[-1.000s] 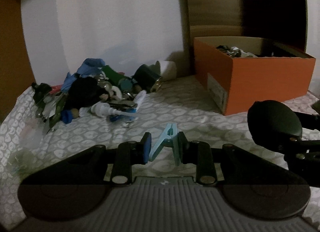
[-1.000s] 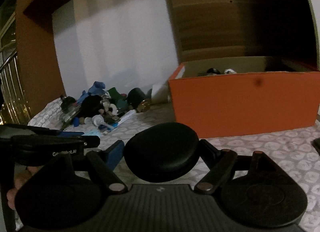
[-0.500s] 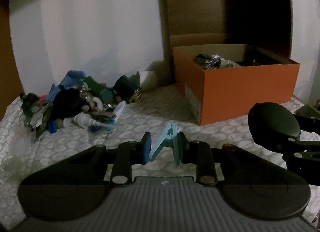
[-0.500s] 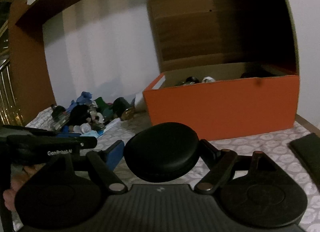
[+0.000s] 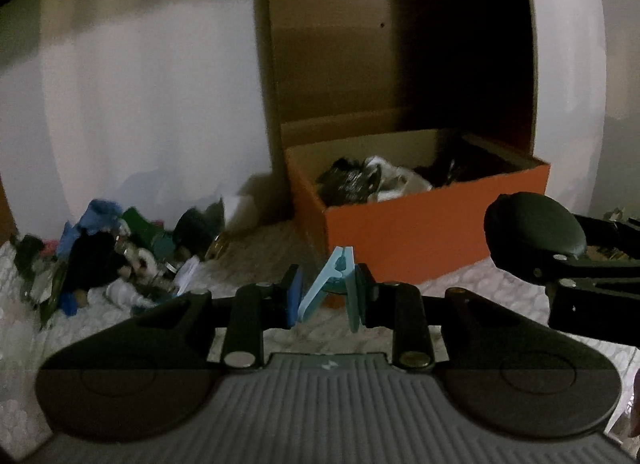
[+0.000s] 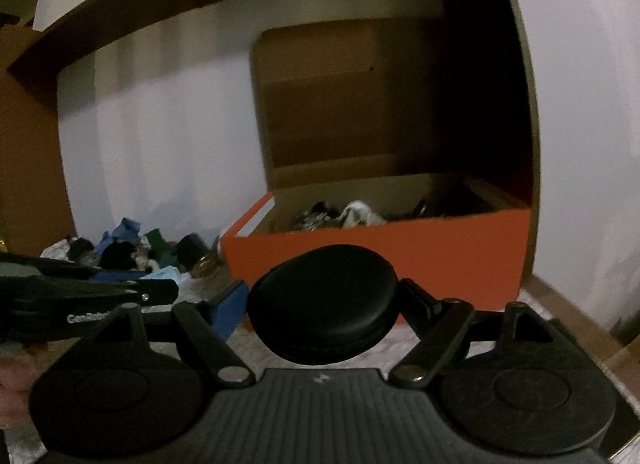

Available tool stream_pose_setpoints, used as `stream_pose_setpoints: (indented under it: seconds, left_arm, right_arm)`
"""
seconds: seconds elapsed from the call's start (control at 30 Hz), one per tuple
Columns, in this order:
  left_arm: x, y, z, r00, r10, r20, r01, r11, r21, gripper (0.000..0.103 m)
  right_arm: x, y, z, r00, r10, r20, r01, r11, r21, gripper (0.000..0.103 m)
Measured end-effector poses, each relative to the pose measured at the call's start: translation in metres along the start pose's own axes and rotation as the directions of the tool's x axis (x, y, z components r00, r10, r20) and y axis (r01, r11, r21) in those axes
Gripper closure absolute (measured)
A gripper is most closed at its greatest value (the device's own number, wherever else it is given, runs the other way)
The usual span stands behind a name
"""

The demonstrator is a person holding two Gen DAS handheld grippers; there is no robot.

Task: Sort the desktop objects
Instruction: 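Lift the clothespin and black round object and carry both toward the orange box, then lower both grippers into the orange box and open the left gripper over the clothes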

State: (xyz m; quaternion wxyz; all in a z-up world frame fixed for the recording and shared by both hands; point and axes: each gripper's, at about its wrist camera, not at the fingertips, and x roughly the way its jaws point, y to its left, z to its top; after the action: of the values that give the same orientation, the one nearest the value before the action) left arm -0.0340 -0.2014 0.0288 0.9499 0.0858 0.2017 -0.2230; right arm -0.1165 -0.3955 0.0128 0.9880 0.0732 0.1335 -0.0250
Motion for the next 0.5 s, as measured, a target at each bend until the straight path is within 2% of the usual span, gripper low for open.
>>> stream_pose_setpoints:
  seconds: [0.5]
  left_arm:
    - [0.029, -0.029, 0.033, 0.998, -0.065, 0.02, 0.065, 0.998, 0.024, 0.075]
  right_arm:
    - [0.008, -0.037, 0.025, 0.997, -0.069, 0.046, 0.069, 0.998, 0.006, 0.023]
